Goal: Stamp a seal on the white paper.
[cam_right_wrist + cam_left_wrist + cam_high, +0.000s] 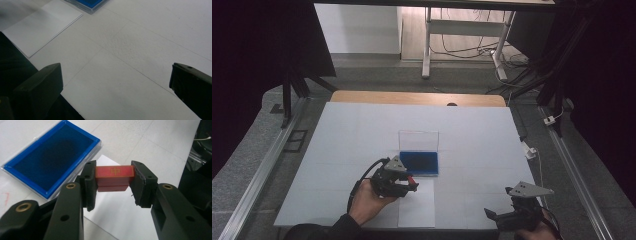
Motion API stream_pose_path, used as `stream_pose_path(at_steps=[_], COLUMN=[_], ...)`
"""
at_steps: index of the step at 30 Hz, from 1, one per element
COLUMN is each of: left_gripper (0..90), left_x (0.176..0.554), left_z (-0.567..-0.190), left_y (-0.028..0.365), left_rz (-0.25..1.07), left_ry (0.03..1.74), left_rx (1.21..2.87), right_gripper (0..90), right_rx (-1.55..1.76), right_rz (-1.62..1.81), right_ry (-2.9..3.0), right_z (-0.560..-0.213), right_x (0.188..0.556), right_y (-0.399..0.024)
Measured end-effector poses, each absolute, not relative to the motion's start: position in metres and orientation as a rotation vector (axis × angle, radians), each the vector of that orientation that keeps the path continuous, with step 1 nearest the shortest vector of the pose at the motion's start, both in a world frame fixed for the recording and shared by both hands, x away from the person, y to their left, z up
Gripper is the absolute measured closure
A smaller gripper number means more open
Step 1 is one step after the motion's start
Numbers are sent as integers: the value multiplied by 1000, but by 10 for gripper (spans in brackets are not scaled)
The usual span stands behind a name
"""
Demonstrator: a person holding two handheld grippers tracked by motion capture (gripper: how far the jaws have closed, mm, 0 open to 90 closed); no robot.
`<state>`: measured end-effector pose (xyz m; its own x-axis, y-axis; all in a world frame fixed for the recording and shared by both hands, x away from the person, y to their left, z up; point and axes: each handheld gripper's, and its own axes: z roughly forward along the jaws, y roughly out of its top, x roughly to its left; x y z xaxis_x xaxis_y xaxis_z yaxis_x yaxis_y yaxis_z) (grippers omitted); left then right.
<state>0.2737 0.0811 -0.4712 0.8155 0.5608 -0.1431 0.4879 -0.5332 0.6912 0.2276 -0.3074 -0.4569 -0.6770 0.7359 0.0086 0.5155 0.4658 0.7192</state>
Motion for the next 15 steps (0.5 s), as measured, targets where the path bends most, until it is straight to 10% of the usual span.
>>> stream_pose_path(at_steps=[15], left_gripper=[585], left_x=[262], left_z=[-492], left_y=[65], left_rz=[154], left_ry=[747], left_rx=[2284], right_gripper=[0], right_rx=[1070], right_rz=[1034], right_ry=[2413], right_z=[-457], right_x=[228], right_y=[-307])
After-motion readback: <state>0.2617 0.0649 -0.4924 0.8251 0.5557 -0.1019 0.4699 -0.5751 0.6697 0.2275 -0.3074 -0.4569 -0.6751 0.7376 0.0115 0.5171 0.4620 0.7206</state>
